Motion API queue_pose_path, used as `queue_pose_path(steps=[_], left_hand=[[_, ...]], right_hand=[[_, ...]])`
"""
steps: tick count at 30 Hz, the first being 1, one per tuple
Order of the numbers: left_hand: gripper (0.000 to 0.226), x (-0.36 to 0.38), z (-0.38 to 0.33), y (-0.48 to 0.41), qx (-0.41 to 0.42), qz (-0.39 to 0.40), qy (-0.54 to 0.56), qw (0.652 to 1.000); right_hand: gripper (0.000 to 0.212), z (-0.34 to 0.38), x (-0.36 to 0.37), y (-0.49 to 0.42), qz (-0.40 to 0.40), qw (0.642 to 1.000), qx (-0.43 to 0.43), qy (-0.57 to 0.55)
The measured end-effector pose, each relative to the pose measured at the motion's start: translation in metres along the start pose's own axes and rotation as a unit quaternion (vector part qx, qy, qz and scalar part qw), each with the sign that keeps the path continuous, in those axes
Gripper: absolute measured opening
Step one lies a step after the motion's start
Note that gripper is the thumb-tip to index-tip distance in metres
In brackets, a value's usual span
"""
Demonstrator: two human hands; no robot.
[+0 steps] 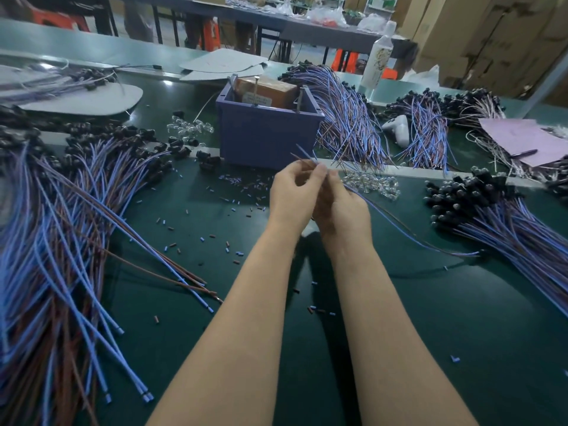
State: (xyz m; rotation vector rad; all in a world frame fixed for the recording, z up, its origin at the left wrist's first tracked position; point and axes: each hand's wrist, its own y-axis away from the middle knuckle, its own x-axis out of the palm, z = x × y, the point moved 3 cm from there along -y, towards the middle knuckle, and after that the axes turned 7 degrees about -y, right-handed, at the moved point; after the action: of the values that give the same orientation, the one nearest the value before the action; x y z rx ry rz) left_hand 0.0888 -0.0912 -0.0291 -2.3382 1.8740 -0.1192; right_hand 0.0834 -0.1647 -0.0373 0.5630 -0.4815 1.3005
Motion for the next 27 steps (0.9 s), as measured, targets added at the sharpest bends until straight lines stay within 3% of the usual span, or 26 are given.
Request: queue_pose_path(steps=[3,5,7,9,10,12,14,16,19,23,27], left_hand=[[0.013,-0.004,-0.001,-0.002,0.004,-0.035,0.008,0.999],[0.014,-0.014,0.0,-0.005,-0.003,-0.086,0.04,0.996],[0.016,-0.026,0.004,-0.008,-0.027,-0.15,0.075,0.986],[0.021,-0.035,0.008,-0.01,-0.058,-0.192,0.109,0.974],[0.022,-0.037,0.009,-0.011,-0.068,-0.204,0.129,0.968],[0.024,-0.039,0.009,-0.012,-0.077,-0.219,0.159,0.96],[0.024,-0.042,0.007,-0.012,-0.077,-0.233,0.184,0.952],[0.022,-0.043,0.006,-0.013,-0.075,-0.235,0.213,0.945],[0.015,-0.035,0.005,-0.011,-0.068,-0.162,0.211,0.962],[0.019,-0.013,0.007,-0.006,-0.054,0.003,0.056,0.997],[0.015,-0.013,0.008,-0.004,-0.048,0.021,0.026,0.998]], right_hand=[[0.032,0.001,0.005,0.008,0.021,0.998,0.027,0.058],[0.039,0.006,0.007,0.011,0.038,0.977,-0.025,0.209],[0.038,0.013,0.009,0.016,0.046,0.912,-0.201,0.354],[0.029,0.018,0.014,0.025,0.027,0.827,-0.377,0.417],[0.024,0.019,0.016,0.027,0.026,0.794,-0.418,0.441],[0.023,0.015,0.014,0.022,0.044,0.756,-0.395,0.521],[0.025,0.01,0.004,0.011,0.065,0.753,-0.294,0.585],[0.023,0.007,-0.003,0.007,0.073,0.768,-0.246,0.587],[0.02,0.009,0.0,0.01,0.071,0.784,-0.27,0.555],[0.021,0.008,0.001,0.01,0.072,0.813,-0.254,0.519],[0.019,0.005,0.0,0.009,0.067,0.839,-0.223,0.491]])
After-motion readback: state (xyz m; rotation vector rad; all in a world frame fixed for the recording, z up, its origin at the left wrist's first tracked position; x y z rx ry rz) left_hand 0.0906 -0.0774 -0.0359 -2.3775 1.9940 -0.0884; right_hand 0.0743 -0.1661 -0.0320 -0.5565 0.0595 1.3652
